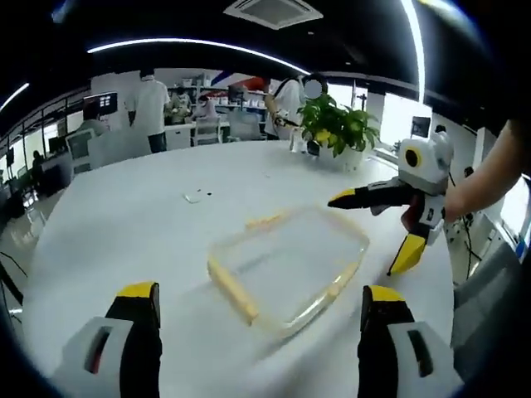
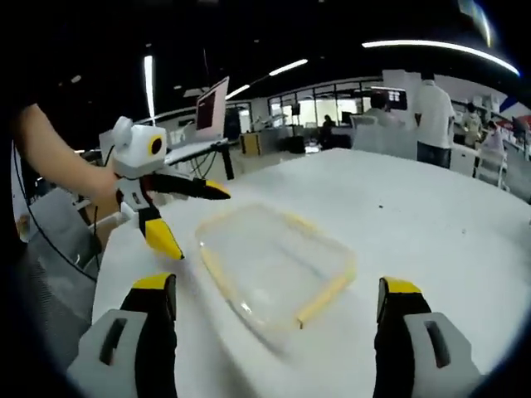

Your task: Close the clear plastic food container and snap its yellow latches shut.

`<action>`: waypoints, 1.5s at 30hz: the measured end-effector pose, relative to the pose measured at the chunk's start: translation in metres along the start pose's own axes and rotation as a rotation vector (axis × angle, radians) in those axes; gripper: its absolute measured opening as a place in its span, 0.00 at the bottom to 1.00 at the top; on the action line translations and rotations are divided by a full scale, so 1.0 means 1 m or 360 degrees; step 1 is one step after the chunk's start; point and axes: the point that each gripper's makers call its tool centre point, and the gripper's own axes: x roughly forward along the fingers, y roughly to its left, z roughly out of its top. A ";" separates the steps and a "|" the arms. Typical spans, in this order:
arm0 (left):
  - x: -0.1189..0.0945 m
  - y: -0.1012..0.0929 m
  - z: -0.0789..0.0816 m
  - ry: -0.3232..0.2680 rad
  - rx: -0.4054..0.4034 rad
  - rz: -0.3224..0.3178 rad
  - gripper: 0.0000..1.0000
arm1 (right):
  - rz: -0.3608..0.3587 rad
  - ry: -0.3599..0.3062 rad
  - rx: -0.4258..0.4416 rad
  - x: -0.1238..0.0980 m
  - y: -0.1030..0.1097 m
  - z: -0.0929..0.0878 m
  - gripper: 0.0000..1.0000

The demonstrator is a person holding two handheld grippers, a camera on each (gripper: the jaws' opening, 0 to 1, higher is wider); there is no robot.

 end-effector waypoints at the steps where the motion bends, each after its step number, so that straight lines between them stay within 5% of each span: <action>1: -0.001 0.000 0.000 -0.0006 -0.0007 0.0004 0.99 | 0.0000 0.0003 0.0007 -0.002 0.000 0.000 0.99; 17: -0.054 0.003 -0.011 -0.0046 -0.0096 0.0117 0.93 | -0.0169 -0.0014 -0.0003 -0.044 0.000 0.006 0.95; 35: -0.114 -0.003 -0.037 -0.0101 -0.0260 0.0229 0.88 | -0.0312 -0.0085 0.0153 -0.091 0.014 0.002 0.90; 45: -0.143 -0.019 -0.053 -0.0147 -0.0354 0.0270 0.85 | -0.0386 -0.0105 0.0270 -0.123 0.030 -0.015 0.87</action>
